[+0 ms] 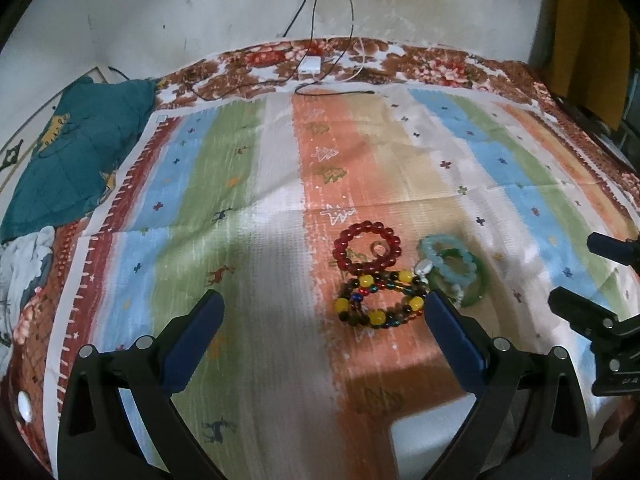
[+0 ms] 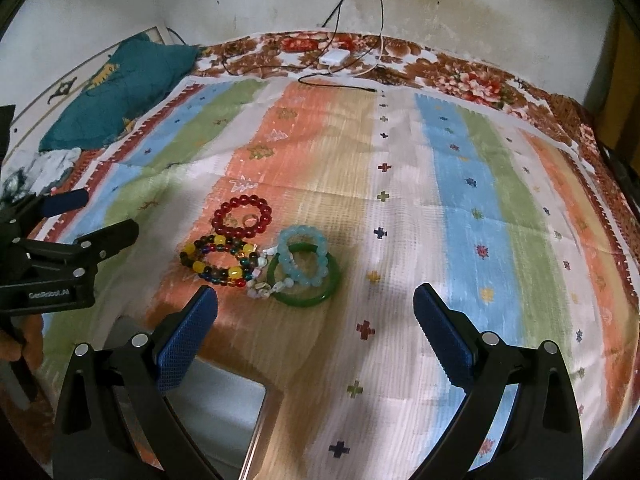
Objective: Organize jewelry
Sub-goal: 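Lower the left tool over the red bead bracelet while the right tool lowers over the light blue bracelet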
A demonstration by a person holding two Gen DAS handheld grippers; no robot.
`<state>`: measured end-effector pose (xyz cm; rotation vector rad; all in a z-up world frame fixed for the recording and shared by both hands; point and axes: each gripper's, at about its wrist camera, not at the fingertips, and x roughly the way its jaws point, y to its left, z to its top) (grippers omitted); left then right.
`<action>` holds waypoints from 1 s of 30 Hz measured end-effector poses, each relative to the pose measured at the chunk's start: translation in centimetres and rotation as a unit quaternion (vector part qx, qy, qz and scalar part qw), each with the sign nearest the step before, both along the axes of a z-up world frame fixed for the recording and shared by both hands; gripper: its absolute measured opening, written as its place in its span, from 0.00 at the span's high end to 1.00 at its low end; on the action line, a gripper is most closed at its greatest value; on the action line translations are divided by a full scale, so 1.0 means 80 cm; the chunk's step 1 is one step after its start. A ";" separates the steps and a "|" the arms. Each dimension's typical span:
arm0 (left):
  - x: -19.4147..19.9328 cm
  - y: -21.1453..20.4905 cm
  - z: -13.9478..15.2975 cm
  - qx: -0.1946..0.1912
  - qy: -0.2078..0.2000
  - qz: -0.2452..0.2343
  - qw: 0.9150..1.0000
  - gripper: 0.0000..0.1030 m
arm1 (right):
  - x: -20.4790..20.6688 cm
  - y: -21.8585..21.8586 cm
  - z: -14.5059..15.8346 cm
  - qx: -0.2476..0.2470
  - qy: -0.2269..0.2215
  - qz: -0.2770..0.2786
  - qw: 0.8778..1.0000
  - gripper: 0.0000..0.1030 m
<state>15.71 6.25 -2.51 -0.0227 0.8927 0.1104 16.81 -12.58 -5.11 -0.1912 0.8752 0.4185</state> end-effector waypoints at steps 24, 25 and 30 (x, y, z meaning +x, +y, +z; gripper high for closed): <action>0.086 0.033 -0.062 -0.041 0.062 0.023 0.997 0.15 | 0.090 0.012 -0.047 -0.007 0.065 -0.008 0.998 0.04; 0.089 0.034 -0.065 -0.042 0.064 0.023 0.997 0.15 | 0.093 0.013 -0.048 -0.007 0.067 -0.008 0.998 0.04; 0.102 0.033 -0.075 -0.038 0.075 0.021 0.996 0.21 | 0.107 0.021 -0.061 -0.011 0.076 -0.003 0.997 0.08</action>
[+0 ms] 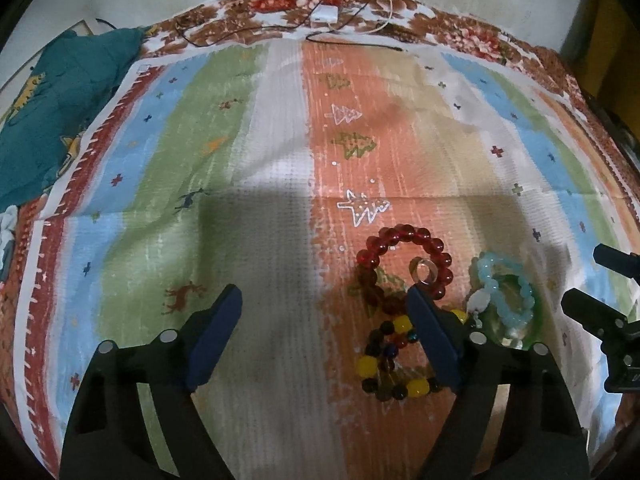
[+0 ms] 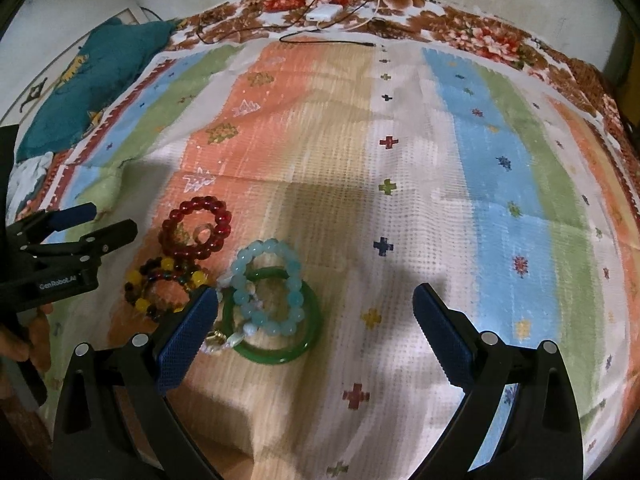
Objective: Organize jewelry
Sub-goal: 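Lower the left tool over the red bead bracelet while the right tool lowers over the light blue bracelet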
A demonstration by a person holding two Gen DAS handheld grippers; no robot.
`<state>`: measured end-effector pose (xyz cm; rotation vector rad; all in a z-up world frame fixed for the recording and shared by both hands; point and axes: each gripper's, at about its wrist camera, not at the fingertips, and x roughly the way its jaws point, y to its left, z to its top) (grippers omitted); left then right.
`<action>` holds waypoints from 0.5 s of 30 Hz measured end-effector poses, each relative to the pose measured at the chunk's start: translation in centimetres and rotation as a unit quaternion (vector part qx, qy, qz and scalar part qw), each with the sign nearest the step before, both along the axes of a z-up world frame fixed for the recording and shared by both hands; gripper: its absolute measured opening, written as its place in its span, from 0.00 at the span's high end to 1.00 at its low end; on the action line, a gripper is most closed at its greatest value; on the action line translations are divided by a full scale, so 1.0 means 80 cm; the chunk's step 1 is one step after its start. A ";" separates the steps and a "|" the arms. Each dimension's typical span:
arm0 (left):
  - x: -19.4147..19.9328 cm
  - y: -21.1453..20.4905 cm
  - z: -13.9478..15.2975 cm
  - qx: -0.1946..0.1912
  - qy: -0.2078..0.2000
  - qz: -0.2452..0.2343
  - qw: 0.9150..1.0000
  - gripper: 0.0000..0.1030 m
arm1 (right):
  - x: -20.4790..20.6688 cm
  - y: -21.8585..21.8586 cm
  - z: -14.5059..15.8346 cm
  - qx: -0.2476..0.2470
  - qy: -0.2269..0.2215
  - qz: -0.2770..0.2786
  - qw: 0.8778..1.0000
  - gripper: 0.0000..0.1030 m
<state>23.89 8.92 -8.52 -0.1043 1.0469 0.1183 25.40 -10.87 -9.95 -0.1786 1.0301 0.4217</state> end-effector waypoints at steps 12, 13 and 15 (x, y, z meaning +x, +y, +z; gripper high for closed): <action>0.025 -0.002 -0.021 -0.010 0.024 -0.008 1.000 0.38 | 0.029 0.012 -0.029 -0.015 0.025 0.002 1.000 0.33; 0.027 -0.002 -0.023 -0.010 0.027 -0.008 1.000 0.39 | 0.031 0.013 -0.030 -0.015 0.025 0.002 1.000 0.33; 0.031 -0.001 -0.029 -0.018 0.034 -0.008 0.999 0.44 | 0.035 0.014 -0.034 -0.015 0.028 0.002 0.999 0.35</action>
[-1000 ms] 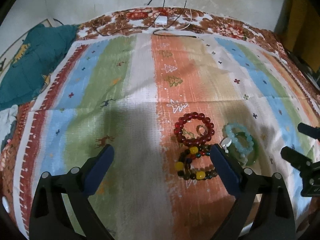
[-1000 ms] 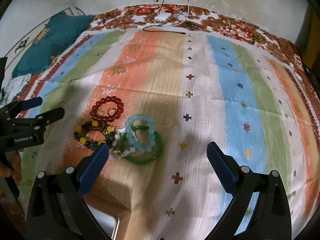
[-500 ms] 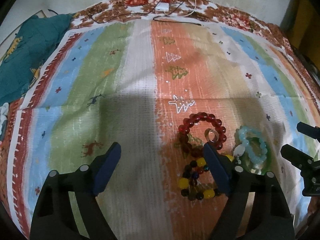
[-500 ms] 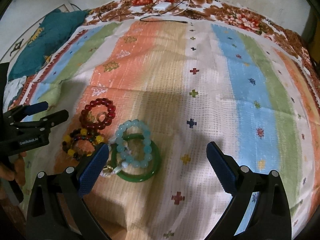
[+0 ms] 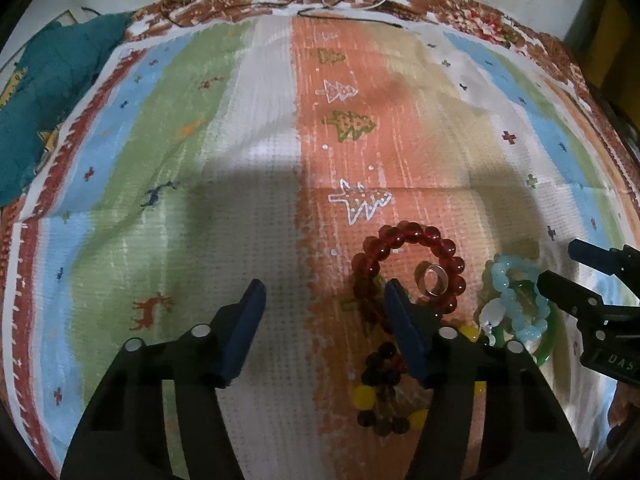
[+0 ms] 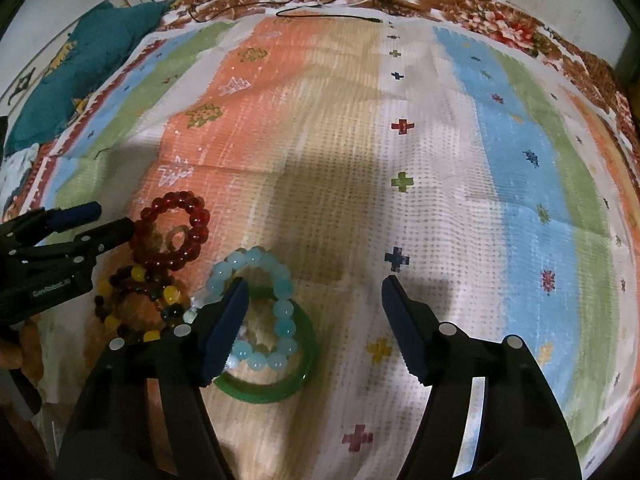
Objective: Organize jewelry
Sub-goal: 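Lower the left tool over the red bead bracelet while the right tool lowers over the light blue bracelet, then grasp the red bead bracelet with the left tool while the right tool grasps the light blue bracelet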
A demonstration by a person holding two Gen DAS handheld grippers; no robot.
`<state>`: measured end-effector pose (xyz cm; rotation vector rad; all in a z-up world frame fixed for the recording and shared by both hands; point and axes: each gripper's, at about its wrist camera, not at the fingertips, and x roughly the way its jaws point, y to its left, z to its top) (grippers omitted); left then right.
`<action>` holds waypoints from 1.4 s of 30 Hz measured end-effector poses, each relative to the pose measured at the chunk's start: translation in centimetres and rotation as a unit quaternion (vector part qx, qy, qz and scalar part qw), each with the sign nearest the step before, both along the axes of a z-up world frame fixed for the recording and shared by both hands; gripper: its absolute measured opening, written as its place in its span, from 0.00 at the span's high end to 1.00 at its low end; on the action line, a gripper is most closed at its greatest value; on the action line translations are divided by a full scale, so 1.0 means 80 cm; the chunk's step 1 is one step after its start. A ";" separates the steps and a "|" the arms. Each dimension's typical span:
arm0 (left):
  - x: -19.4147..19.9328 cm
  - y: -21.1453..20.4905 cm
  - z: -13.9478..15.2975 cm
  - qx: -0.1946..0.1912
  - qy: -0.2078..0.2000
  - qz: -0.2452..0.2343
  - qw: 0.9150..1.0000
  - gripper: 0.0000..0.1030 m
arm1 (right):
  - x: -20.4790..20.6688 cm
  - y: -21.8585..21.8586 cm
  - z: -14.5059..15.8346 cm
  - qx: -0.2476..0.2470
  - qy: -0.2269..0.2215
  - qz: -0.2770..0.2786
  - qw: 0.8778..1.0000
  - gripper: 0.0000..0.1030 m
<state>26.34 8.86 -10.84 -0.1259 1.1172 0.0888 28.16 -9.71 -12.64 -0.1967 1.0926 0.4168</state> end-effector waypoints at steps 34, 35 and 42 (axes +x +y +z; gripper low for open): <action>-0.007 0.007 0.040 -0.038 -0.031 -0.009 0.999 0.88 | 0.002 0.009 0.008 0.002 0.001 0.010 1.000 0.88; -0.008 0.007 0.042 -0.038 -0.033 -0.011 0.999 0.88 | 0.000 0.009 0.010 0.002 -0.001 0.011 1.000 0.88; -0.017 0.001 0.059 -0.036 -0.045 -0.020 0.998 0.88 | -0.012 0.010 0.026 0.010 -0.010 0.020 1.000 0.88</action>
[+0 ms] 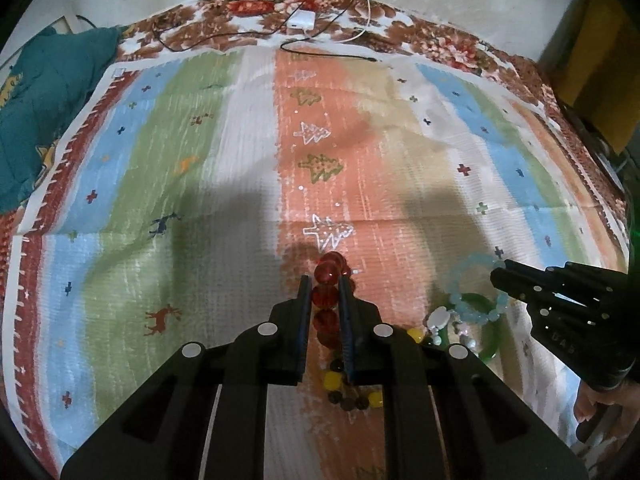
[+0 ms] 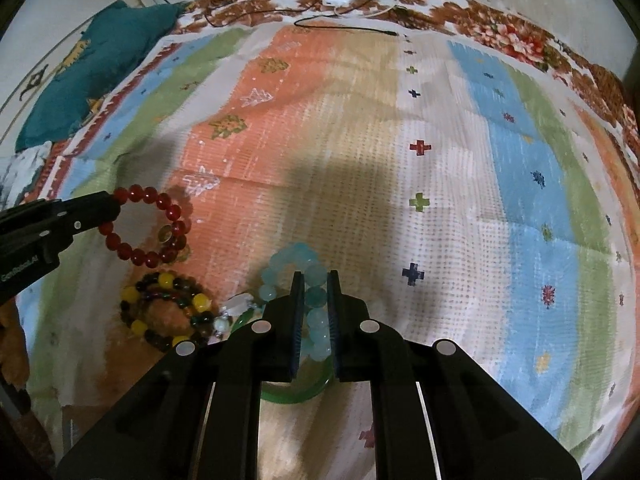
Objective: Organize jewelry
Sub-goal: 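Grasp the red bead bracelet with the left tool while the right tool grasps the light blue bracelet, then carry both bracelets over the tin box and open both tools to drop them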
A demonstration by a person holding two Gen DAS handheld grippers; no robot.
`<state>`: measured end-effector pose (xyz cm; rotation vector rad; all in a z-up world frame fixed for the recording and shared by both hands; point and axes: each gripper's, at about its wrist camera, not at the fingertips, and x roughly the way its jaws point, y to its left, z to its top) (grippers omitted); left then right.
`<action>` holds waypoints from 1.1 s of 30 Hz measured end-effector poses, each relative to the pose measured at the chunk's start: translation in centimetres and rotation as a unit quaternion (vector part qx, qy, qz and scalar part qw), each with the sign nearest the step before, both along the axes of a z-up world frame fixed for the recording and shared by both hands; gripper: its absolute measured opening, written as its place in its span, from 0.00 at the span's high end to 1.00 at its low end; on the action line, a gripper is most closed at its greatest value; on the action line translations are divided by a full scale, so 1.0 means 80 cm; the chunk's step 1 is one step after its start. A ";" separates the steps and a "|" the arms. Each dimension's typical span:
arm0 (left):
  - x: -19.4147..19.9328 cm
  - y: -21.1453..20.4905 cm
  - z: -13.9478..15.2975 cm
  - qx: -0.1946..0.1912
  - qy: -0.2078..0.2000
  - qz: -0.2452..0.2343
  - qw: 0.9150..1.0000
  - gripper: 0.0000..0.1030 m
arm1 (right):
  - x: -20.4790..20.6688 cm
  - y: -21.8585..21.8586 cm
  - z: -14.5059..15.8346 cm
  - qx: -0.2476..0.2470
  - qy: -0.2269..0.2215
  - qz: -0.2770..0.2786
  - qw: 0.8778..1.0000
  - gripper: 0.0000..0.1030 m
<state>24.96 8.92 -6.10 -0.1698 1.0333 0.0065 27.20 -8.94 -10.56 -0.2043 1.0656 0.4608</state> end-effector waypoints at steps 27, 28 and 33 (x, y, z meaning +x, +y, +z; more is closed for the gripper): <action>-0.078 -0.029 0.069 -0.017 -0.052 -0.010 0.998 0.88 | -0.076 -0.016 0.070 0.037 -0.046 0.009 0.998 0.88; -0.081 -0.030 0.071 -0.018 -0.055 -0.011 0.998 0.88 | -0.080 -0.018 0.073 0.040 -0.046 0.008 0.998 0.88; -0.094 -0.033 0.081 -0.024 -0.065 -0.013 0.997 0.88 | -0.097 -0.021 0.084 0.051 -0.053 0.014 0.997 0.88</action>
